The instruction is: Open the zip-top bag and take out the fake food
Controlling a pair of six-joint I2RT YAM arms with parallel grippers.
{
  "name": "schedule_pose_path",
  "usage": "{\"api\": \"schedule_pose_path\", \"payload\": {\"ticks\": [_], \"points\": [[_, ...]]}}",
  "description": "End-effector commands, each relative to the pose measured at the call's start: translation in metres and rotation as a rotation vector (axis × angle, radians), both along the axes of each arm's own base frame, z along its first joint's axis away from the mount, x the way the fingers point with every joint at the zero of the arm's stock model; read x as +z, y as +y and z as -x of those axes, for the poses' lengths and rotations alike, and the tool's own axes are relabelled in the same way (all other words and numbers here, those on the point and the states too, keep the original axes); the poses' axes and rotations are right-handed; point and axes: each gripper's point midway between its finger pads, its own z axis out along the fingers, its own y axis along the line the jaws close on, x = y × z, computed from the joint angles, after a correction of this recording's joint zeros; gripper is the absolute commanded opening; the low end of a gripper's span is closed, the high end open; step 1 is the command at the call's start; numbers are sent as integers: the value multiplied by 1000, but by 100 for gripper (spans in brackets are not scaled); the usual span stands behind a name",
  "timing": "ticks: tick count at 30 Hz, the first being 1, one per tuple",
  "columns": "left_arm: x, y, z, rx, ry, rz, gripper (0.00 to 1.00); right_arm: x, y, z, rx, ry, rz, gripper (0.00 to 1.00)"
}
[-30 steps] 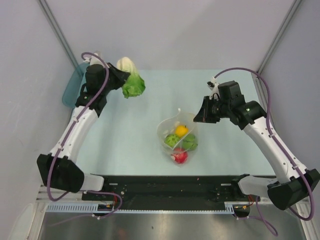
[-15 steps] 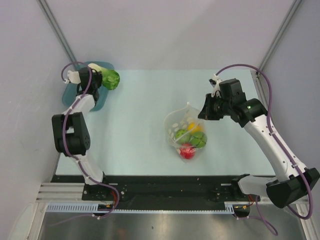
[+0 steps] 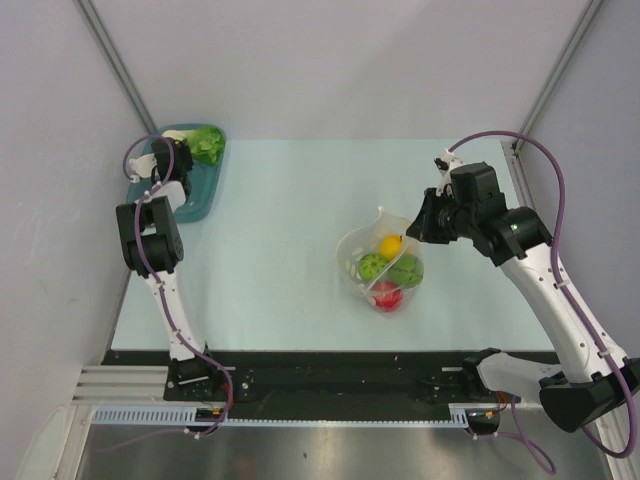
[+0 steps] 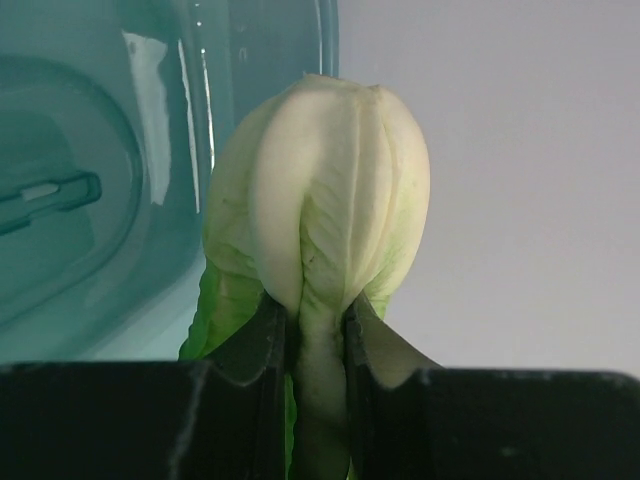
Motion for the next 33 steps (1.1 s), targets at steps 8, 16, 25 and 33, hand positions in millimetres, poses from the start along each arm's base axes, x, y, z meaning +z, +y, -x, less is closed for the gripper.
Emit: {"api": "schedule_pose_path", "payload": {"ticks": [8,16,25,33], "points": [[2,21,-14,-16,5,31,79,-2,0,-9,-74,15,-22,0],[35,21,17,-101,98,-89,91,-7,6,1,-69,76,-62,0],[104,-37,81,-279,87,-137,90,-11,13,15,-7,133,-70,0],[152,-197,190,-686,71,-448,85,-11,27,14,52,126,-105,0]]}}
